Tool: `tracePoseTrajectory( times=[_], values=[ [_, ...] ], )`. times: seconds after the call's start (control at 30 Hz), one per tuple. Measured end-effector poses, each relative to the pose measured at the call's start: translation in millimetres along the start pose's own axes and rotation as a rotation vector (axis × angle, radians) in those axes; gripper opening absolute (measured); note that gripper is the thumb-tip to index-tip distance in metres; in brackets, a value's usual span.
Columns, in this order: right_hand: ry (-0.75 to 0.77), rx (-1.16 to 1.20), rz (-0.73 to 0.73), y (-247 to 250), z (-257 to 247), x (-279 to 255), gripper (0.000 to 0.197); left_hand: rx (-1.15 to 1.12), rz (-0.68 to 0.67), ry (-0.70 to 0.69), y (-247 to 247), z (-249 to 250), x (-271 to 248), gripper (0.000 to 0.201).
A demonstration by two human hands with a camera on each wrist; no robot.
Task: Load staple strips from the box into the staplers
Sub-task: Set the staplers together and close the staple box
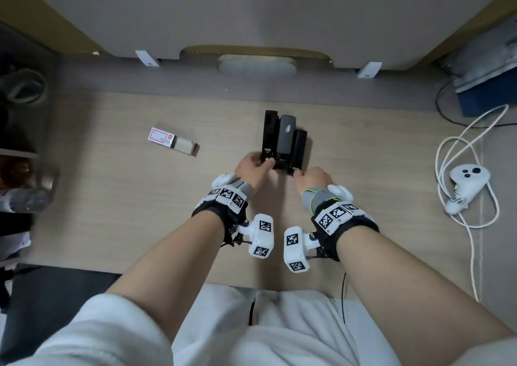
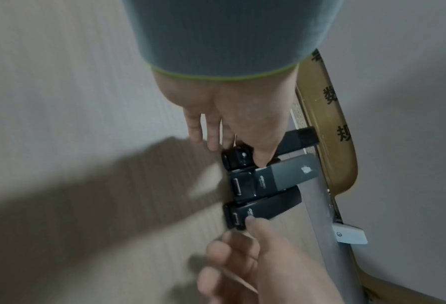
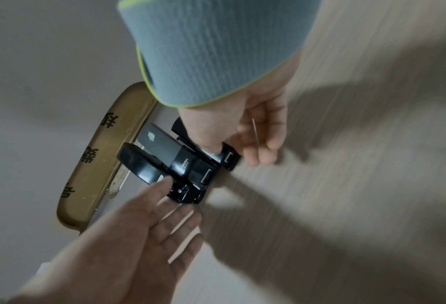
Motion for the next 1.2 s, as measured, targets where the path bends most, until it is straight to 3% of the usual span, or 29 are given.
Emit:
tracePoseTrajectory(
  times=[0.2,0.47,0.63,0.77,0.87,1.1,1.2],
  values=[
    [-0.083,-0.033,-0.112,-39,-12,-35,0.044,-0.091,-0.041,0.092,24,-52,-6,0.040],
    [0.026,-0.118,-0.138,-114,-87,-55,0.039,-0.157,0.052,0.114,109,-104,17,0.031],
    [0.072,-0.073,-0.062,-158,-138,-54,0.029,-0.188,0.161,0.129,183,-140,39,0.037],
    [0.038,-0.063,0.004,-181,-162,-42,0.034,-0.223,0.184,0.123,217,-156,55,0.045],
    [0.018,-0.049,0.102,-186,-182,-32,0.031,-0.179,0.180,0.093,234,-160,71,0.046],
    [-0.026,-0.035,0.044,-205,-209,-1,0.031,-0.067,0.157,0.075,246,-147,113,0.043],
    [-0.020,0.023,0.046,-207,-209,0,0.026,-0.028,0.136,0.079,245,-143,122,0.032]
  ],
)
Point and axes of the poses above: each hand's wrist, its own x-axis towards the middle knuckle, its own y-axis out of the back of the hand, z = x × y, the point moved 3 cm from there along x, towards the middle knuckle, and after that the axes turned 13 degrees about x, right-handed, at the moved point
